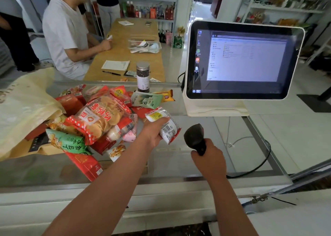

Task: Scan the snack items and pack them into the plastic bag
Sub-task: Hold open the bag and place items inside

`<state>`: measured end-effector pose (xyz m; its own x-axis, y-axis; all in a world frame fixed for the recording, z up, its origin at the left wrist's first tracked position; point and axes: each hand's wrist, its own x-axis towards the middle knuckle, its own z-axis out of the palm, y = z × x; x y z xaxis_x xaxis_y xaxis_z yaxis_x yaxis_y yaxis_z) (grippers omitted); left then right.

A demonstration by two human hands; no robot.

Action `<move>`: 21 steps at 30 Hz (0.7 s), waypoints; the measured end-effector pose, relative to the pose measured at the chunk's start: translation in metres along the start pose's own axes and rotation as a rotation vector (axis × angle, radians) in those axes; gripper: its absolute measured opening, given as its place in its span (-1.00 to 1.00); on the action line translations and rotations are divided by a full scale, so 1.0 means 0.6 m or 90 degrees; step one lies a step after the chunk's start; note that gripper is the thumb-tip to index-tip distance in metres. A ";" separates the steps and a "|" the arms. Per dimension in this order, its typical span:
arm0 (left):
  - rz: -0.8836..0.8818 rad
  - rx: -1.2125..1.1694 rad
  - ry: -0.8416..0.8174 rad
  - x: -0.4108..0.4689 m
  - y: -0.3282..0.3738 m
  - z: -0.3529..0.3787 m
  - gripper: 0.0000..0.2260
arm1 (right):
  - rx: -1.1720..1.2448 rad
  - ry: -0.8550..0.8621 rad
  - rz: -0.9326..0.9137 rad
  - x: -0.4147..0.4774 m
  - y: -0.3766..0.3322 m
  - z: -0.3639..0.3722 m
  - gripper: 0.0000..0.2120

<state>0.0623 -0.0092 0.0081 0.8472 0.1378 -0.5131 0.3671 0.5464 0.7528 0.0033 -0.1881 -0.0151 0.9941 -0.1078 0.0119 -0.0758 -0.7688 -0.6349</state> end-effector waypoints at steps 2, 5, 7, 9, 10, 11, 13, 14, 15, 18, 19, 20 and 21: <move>0.004 0.000 0.014 0.000 -0.001 0.002 -0.66 | 0.043 -0.022 -0.033 -0.001 -0.014 -0.042 -0.88; 0.013 -0.015 0.024 0.003 -0.007 0.009 -0.62 | 0.094 -0.106 -0.048 0.002 -0.036 -0.086 -0.85; 0.022 -0.018 0.027 0.003 -0.011 0.014 -0.61 | 0.108 -0.147 -0.033 0.005 -0.045 -0.097 -0.88; 0.034 -0.017 0.027 0.006 -0.015 0.019 -0.63 | 0.121 -0.151 -0.014 0.006 -0.049 -0.101 -0.90; 0.038 -0.020 0.030 0.006 -0.016 0.022 -0.64 | 0.129 -0.145 -0.007 0.006 -0.050 -0.104 -0.91; 0.043 -0.025 0.032 0.007 -0.017 0.025 -0.67 | 0.139 -0.140 -0.004 0.005 -0.053 -0.107 -0.92; 0.047 -0.032 0.036 0.009 -0.018 0.029 -0.71 | 0.156 -0.134 -0.006 0.003 -0.057 -0.113 -0.92; 0.048 -0.032 0.038 0.011 -0.018 0.030 -0.75 | 0.160 -0.135 -0.008 0.003 -0.059 -0.117 -0.91; 0.052 -0.032 0.038 0.012 -0.019 0.030 -0.77 | 0.161 -0.137 -0.010 0.003 -0.061 -0.120 -0.91; 0.063 -0.027 0.041 0.016 -0.020 0.032 -0.78 | 0.152 -0.144 -0.020 0.001 -0.066 -0.127 -0.88; 0.064 -0.025 0.043 0.018 -0.020 0.032 -0.79 | 0.148 -0.147 -0.026 0.001 -0.068 -0.129 -0.87; 0.063 -0.022 0.046 0.019 -0.020 0.032 -0.78 | 0.145 -0.148 -0.030 0.000 -0.069 -0.130 -0.86; 0.061 -0.019 0.050 0.020 -0.020 0.033 -0.74 | 0.144 -0.148 -0.031 0.000 -0.069 -0.130 -0.85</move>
<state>0.0755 -0.0306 0.0011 0.8448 0.2535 -0.4712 0.2737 0.5519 0.7877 0.0002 -0.2054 0.0718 0.9893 0.0926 -0.1130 -0.0339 -0.6072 -0.7938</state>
